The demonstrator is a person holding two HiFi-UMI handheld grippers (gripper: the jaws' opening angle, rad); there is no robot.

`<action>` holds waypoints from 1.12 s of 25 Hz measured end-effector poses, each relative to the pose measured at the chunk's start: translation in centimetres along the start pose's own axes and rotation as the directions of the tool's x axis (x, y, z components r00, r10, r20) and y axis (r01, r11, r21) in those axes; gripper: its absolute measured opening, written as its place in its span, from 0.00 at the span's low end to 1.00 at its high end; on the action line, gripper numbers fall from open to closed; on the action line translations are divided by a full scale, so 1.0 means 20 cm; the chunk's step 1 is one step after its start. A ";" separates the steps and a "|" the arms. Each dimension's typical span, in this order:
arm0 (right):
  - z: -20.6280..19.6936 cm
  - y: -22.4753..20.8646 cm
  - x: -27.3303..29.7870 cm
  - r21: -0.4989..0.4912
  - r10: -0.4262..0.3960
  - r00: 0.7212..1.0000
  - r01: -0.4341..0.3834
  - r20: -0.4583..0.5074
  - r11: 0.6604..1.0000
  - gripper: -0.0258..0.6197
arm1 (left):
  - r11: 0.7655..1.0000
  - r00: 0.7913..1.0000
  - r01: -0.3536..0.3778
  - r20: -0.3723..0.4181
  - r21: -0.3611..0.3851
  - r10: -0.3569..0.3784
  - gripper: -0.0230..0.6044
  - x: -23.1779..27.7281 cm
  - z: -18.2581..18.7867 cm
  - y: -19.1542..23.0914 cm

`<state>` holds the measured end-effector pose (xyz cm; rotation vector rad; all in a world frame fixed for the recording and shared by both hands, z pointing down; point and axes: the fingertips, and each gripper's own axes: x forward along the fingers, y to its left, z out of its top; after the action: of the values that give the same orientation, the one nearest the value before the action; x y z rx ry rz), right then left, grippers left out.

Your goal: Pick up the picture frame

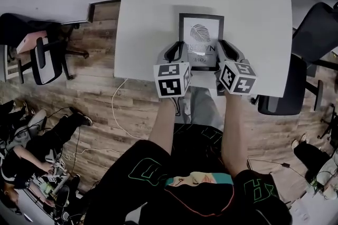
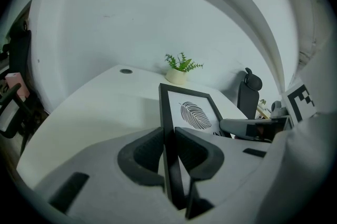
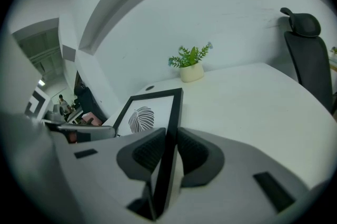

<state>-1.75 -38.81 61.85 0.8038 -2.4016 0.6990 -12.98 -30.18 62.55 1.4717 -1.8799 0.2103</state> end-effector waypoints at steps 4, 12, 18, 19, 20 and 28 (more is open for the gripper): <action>0.00 0.11 -0.02 -0.013 0.005 1.000 -0.004 0.021 1.000 0.16 | 1.000 1.000 0.002 0.023 0.007 -0.002 0.14 -0.08 0.02 0.06; 0.13 0.31 -0.07 -0.066 0.019 0.996 -0.014 0.089 0.998 0.16 | 1.000 0.994 0.010 0.109 0.022 -0.012 0.14 -0.25 0.16 0.17; 0.25 0.45 -0.12 -0.100 0.028 0.989 -0.014 0.147 0.995 0.16 | 0.999 0.985 0.017 0.172 0.042 -0.024 0.14 -0.35 0.28 0.22; 0.27 0.47 -0.13 -0.109 0.030 0.987 -0.013 0.157 0.994 0.16 | 0.999 0.983 0.018 0.184 0.043 -0.026 0.14 -0.37 0.31 0.22; 0.30 0.49 -0.14 -0.117 0.032 0.986 -0.012 0.166 0.993 0.16 | 0.999 0.981 0.019 0.194 0.044 -0.027 0.14 -0.39 0.33 0.23; 0.48 0.59 -0.22 -0.160 0.044 0.967 -0.003 0.251 0.987 0.16 | 0.996 0.959 0.025 0.281 0.080 -0.047 0.14 -0.50 0.52 0.22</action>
<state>-9.27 -34.77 48.53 0.8423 -2.6598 0.4273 -20.63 -26.51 50.12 1.6580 -2.0877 0.0556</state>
